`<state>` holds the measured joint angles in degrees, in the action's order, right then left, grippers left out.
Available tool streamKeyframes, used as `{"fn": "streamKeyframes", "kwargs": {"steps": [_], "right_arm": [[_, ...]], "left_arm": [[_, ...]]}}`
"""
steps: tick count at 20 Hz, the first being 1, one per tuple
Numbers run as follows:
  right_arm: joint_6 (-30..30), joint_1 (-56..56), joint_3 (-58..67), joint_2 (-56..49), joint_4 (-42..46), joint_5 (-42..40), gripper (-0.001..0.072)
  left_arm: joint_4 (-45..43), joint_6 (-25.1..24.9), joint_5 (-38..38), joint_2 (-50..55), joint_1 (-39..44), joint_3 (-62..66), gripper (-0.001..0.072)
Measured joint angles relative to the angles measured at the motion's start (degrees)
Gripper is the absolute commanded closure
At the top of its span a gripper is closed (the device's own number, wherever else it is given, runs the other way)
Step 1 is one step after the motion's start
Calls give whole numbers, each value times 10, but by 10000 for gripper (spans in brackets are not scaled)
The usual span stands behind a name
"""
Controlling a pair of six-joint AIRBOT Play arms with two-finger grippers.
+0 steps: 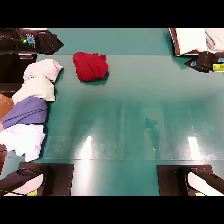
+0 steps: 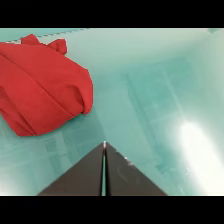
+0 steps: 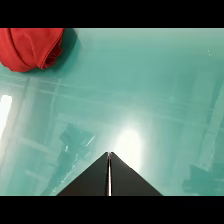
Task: Fold the shirts.
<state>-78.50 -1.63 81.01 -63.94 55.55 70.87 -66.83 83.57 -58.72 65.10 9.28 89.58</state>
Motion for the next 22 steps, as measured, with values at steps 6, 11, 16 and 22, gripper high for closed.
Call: {"fn": "streamKeyframes", "kwargs": {"steps": [6,11,16,22], "right_arm": [[0,0,0,0,0,0,693],[0,0,0,0,0,0,693],[0,0,0,0,0,0,693],[0,0,0,0,0,-17,693]], "left_arm": [[0,0,0,0,0,0,678],[0,0,0,0,0,0,678],[3,0,31,5,0,0,62],[-1,-3,92,109,0,0,63]]}}
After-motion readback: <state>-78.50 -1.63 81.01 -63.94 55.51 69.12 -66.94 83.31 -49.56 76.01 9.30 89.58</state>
